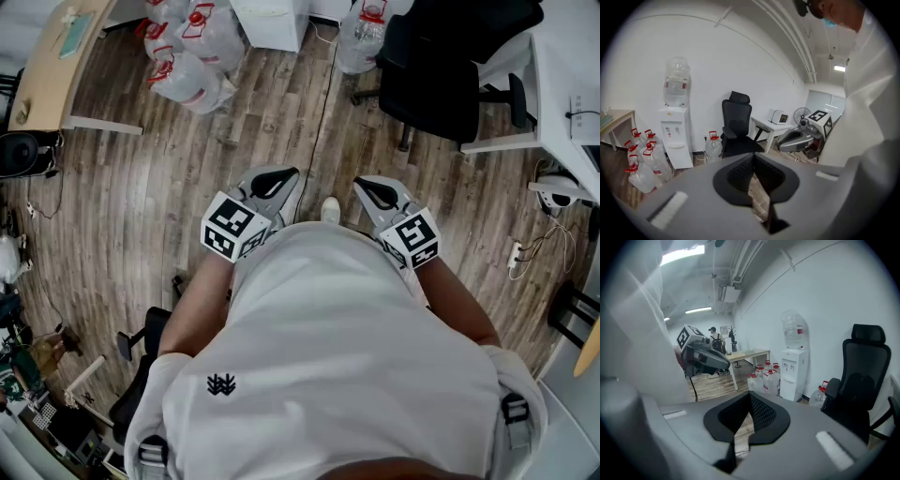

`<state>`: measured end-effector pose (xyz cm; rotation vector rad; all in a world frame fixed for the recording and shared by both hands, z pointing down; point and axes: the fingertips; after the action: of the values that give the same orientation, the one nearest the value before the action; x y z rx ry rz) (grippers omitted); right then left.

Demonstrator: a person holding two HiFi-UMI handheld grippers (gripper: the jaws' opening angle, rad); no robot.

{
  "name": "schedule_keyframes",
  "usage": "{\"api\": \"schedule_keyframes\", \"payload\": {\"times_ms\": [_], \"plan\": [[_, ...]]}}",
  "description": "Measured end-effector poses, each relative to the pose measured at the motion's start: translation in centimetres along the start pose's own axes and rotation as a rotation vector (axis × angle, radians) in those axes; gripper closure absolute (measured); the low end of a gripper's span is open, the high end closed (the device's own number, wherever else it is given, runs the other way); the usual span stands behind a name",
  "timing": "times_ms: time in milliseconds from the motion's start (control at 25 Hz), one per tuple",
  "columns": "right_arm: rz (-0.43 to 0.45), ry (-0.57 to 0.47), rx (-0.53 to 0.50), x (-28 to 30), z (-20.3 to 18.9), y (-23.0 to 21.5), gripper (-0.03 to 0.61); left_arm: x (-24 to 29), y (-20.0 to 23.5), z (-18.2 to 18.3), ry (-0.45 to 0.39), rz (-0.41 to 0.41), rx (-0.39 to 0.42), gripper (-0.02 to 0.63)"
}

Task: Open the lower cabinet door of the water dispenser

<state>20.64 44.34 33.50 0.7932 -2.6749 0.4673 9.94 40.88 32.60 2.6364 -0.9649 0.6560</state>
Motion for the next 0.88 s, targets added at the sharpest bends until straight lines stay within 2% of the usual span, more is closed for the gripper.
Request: {"api": "schedule_keyframes", "payload": {"times_ms": [360,520,760,880], "plan": [[0.022,0.019,0.002,-1.7,-1.3,-3.4,0.578,2.2,-0.6,1.1,-0.008,0.059,-0.026,0.557],[0.04,0.018,0.042,-0.8,-1.4,-5.6,0.578,3.5,0.5,1.8,-0.008,0.073,-0.046,0.557],[0.02,0.027,0.029,2.5,-0.1,-10.1,0.577,6.2,4.9,2.6,0.003,0.057,-0.031,0.555],[-0.012,0.036,0.061,4.9,0.9,-12.6,0.575,8.0,8.2,3.4,0.005,0.038,-0.006,0.554]]}}
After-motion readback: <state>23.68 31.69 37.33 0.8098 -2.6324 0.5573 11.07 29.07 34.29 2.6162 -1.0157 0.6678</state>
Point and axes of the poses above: the fingertips, and each gripper's own axes: x forward along the fingers, y to its left, z out of its top, and after that the axes turned 14 degrees about z, right-handed
